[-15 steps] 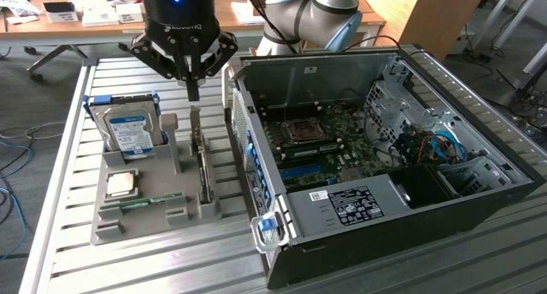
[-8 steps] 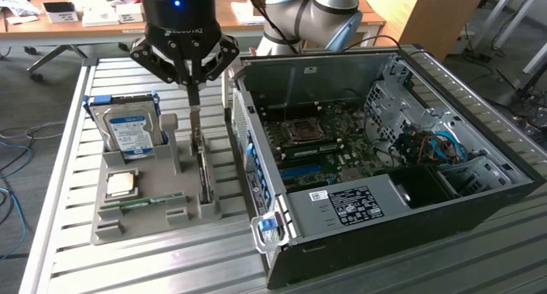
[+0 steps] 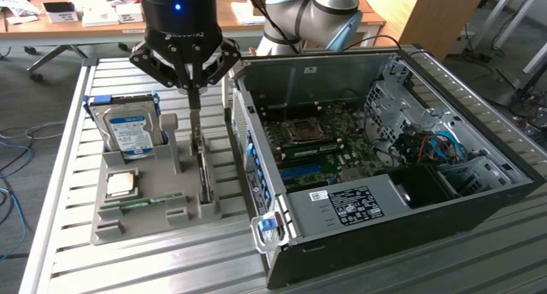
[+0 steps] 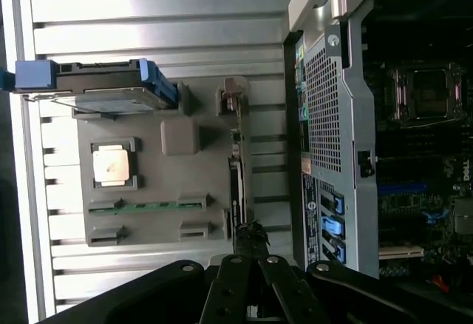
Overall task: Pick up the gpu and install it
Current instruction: 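Reach for the gpu, then pick up the gpu and move the gpu toward the slot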
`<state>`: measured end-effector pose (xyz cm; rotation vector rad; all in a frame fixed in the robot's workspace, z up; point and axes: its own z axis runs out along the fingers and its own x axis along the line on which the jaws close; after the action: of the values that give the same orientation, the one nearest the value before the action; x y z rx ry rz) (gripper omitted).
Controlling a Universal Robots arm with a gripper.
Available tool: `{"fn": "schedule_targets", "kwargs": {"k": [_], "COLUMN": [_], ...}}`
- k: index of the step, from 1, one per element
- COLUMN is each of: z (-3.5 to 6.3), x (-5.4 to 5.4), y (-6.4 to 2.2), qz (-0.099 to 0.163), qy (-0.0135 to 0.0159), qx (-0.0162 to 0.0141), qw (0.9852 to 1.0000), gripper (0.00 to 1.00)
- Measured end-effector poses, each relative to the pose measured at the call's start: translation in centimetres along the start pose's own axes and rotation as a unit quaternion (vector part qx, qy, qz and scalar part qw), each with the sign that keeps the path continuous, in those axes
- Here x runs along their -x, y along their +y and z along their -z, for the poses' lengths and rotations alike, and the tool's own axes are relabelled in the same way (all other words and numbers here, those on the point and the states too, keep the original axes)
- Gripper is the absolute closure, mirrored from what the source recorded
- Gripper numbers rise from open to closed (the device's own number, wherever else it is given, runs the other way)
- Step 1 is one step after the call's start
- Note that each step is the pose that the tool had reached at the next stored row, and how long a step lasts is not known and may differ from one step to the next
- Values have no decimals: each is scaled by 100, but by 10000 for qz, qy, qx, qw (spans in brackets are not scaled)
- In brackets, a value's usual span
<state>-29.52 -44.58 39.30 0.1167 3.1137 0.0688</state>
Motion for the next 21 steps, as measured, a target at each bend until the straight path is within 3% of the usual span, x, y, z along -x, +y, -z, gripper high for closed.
{"fn": "schedule_targets", "kwargs": {"k": [9, 21], "z": [2, 2], "x": [-10, -14], "y": [-50, -52], "qz": [0, 0], "qy": [0, 0], "qx": [0, 0], "qw": [10000, 10000], "gripper": [89, 89]}}
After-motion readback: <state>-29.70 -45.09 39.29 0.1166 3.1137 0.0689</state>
